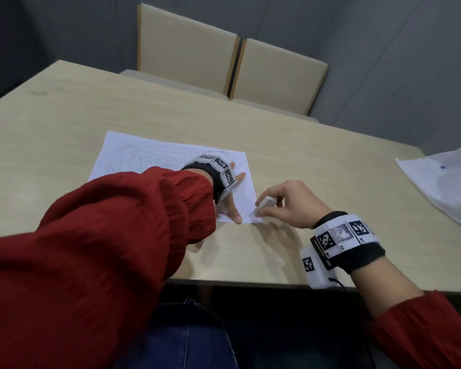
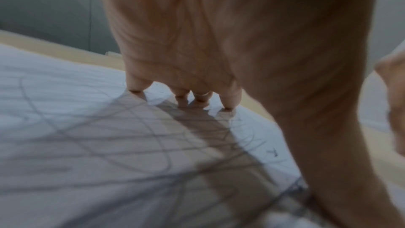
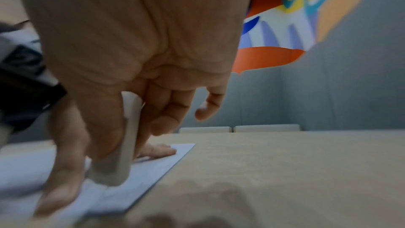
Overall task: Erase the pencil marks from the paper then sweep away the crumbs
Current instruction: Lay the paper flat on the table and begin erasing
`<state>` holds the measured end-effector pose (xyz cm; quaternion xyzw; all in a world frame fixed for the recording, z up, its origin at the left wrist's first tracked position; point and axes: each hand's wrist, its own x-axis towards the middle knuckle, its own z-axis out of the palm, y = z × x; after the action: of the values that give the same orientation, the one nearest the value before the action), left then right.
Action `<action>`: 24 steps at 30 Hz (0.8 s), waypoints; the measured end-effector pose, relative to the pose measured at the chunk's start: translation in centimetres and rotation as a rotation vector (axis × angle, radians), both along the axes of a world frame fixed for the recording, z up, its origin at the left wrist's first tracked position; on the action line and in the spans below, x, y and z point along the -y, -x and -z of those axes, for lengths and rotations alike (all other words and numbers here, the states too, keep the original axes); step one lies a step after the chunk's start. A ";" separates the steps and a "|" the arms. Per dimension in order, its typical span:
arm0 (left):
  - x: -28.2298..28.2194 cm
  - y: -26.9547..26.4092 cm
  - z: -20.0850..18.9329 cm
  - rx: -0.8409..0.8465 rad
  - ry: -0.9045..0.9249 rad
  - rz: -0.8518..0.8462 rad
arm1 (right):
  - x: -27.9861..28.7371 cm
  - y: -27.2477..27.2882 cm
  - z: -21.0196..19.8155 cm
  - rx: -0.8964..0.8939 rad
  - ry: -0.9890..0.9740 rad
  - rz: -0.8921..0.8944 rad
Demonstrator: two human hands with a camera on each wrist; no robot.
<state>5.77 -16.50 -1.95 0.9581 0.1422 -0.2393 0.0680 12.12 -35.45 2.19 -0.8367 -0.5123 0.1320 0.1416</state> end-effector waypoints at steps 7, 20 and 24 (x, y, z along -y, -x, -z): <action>1.0 -2.2 -3.3 0.117 -0.004 0.057 | 1.5 -3.4 0.8 0.056 0.027 0.281; 2.8 -3.8 -4.5 -0.016 -0.098 0.488 | 1.2 -4.6 1.2 -0.036 0.069 0.325; 2.8 -3.6 -4.2 -0.007 -0.152 0.536 | 0.9 -4.6 1.3 -0.044 0.069 0.330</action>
<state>9.35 -19.32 2.28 0.9630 -0.0986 -0.2407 -0.0702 16.69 -36.36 0.86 -0.9108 -0.3596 0.1429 0.1436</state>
